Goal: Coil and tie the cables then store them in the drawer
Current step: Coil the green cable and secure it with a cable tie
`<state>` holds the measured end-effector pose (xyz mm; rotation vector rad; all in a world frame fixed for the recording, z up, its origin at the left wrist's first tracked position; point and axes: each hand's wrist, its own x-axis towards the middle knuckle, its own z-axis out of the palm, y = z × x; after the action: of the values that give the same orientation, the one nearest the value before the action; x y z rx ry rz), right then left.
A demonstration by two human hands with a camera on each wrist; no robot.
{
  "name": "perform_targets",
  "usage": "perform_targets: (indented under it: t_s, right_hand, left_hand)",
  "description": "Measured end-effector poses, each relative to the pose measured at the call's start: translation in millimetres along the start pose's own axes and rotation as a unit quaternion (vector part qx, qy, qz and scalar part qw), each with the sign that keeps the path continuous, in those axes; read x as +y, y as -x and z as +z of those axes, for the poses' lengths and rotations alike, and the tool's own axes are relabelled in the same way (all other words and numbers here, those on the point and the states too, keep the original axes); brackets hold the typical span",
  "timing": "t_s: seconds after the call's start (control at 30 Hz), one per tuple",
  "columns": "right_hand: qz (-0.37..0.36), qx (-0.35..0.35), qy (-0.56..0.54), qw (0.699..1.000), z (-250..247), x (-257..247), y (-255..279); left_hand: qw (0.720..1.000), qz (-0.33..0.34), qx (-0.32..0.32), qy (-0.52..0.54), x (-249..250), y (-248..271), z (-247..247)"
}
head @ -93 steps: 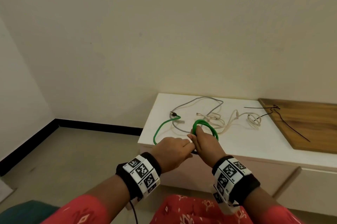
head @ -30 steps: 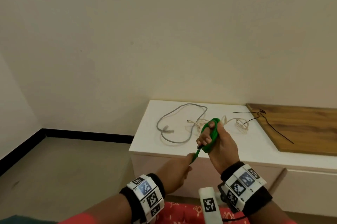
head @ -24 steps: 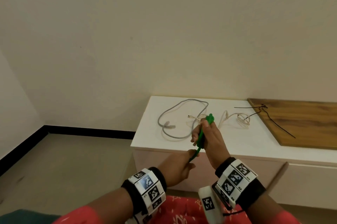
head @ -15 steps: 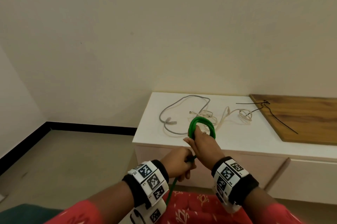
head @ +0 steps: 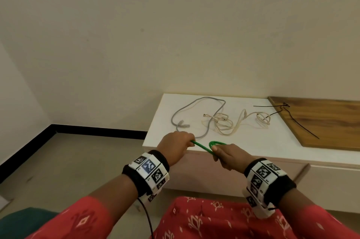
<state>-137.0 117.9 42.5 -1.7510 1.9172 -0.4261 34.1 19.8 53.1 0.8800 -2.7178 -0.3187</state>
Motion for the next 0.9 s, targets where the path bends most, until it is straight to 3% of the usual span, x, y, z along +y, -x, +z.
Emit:
perform_targets:
  t_s: [0.07,0.17,0.3,0.43,0.6,0.7,0.77,0.8,0.9]
  right_hand:
    - [-0.003,0.0,-0.131,0.991,-2.6,-3.7,2.0]
    - [-0.018,-0.014,-0.31,0.95,-5.6,-9.7,3.0]
    - [-0.071,-0.034,-0.51,0.856,-12.2,-13.2,5.4]
    - [-0.108,-0.056,-0.647,0.753,-15.4,-13.7,5.8]
    - [-0.141,-0.053,-0.752,0.641,-13.9,-16.8,2.4]
    - [-0.174,-0.099,-0.797,0.57,-11.2,-18.3,-0.7]
    - [-0.169,-0.093,-0.811,0.553,-8.5,-20.1,-3.0]
    - [-0.169,-0.091,-0.816,0.545,-6.9,-20.6,-4.6]
    - [-0.215,-0.137,-0.845,0.471,-0.3,-25.6,-9.2]
  left_hand:
    - [0.997,-0.002,0.035,0.063,-1.4,0.1,-0.4]
    - [0.984,0.003,0.074,0.163,-5.8,0.0,0.9]
    - [0.963,-0.026,0.082,0.257,-8.0,1.7,5.1]
    - [0.939,-0.052,0.022,0.34,-1.6,5.6,11.4]
    - [0.922,-0.032,0.014,0.386,18.6,11.2,23.1]
    - [0.911,-0.028,0.036,0.411,22.1,11.4,27.1]
    - [0.903,-0.027,0.051,0.426,24.7,10.6,27.1]
    - [0.896,-0.029,0.06,0.439,27.4,10.6,25.9]
    - [0.858,-0.048,0.078,0.506,36.9,12.9,23.0]
